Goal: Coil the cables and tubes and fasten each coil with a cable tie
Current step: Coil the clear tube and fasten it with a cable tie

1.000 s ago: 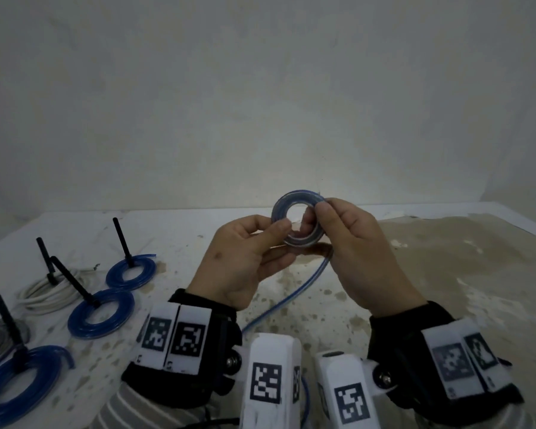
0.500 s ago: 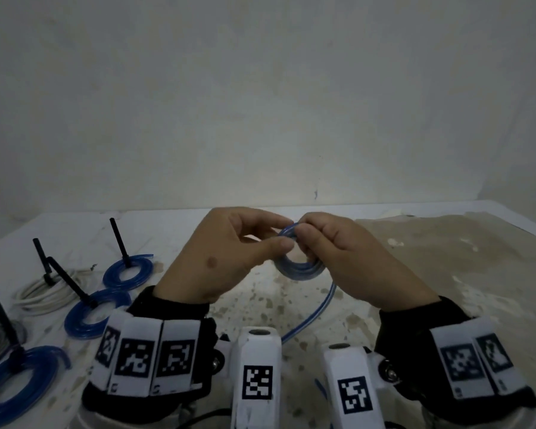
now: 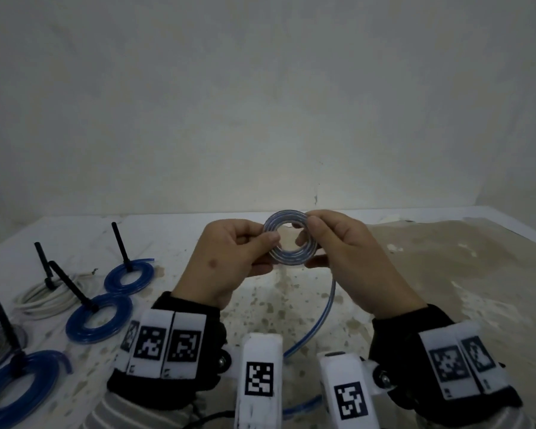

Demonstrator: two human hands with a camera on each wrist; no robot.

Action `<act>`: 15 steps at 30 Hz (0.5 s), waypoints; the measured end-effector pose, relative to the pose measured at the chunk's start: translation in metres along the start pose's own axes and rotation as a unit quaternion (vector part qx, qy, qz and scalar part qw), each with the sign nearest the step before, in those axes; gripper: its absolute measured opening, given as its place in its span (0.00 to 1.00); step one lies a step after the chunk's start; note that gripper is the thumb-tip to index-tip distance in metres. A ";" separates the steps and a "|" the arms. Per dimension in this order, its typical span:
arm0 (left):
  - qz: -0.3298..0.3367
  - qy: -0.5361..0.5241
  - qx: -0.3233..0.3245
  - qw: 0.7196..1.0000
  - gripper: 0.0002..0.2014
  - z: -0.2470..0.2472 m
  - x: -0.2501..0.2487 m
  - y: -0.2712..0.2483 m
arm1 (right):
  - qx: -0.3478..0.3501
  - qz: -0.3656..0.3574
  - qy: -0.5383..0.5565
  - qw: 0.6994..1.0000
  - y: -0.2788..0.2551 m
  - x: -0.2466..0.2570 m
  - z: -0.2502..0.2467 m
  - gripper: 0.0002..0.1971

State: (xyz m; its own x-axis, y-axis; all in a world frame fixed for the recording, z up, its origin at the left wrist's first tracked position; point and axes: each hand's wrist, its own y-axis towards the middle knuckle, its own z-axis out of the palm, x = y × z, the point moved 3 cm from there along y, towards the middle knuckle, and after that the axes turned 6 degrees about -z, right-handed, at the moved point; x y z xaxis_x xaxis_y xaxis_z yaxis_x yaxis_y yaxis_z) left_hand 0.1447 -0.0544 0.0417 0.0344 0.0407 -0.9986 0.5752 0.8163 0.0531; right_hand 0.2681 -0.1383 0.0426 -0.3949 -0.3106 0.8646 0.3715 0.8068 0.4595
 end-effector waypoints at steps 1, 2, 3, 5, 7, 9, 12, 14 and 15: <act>-0.007 -0.030 0.001 1.000 0.03 0.004 0.002 0.000 | -0.015 -0.004 0.025 1.000 0.000 0.000 0.001 0.12; -0.014 -0.053 0.006 0.998 0.03 0.008 0.004 -0.001 | -0.033 -0.011 0.049 0.998 0.001 0.000 0.001 0.12; -0.019 -0.067 0.018 0.997 0.03 0.013 0.006 -0.002 | -0.050 -0.020 0.067 0.996 0.002 0.000 0.000 0.12; -0.025 -0.037 0.068 0.997 0.00 0.021 0.008 -0.005 | -0.069 -0.036 0.081 0.994 0.002 0.001 -0.006 0.12; -0.025 0.026 0.112 0.993 0.04 0.025 0.009 -0.008 | -0.048 -0.047 0.070 0.995 0.002 0.003 -0.014 0.11; -0.020 0.085 0.126 0.988 0.06 0.024 0.008 -0.010 | -0.005 -0.058 0.031 0.998 0.001 0.006 -0.019 0.11; 0.011 0.137 0.125 0.983 0.04 0.019 0.000 -0.011 | 0.051 -0.070 -0.032 0.996 -0.002 0.009 -0.022 0.11; 0.033 0.137 0.108 0.984 0.03 0.015 -0.003 -0.010 | 0.075 -0.077 -0.064 0.992 -0.003 0.010 -0.020 0.11; 0.041 0.141 0.102 0.984 0.03 0.013 -0.004 -0.010 | 0.084 -0.080 -0.073 0.991 -0.004 0.011 -0.019 0.11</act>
State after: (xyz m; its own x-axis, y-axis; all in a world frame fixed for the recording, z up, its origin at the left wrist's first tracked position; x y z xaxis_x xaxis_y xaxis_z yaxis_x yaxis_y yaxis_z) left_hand 0.1499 -0.0704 0.0455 -0.1242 0.2823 -0.9512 0.7327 0.6725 0.1040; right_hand 0.2784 -0.1543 0.0540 -0.5589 -0.3745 0.7399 0.1543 0.8297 0.5365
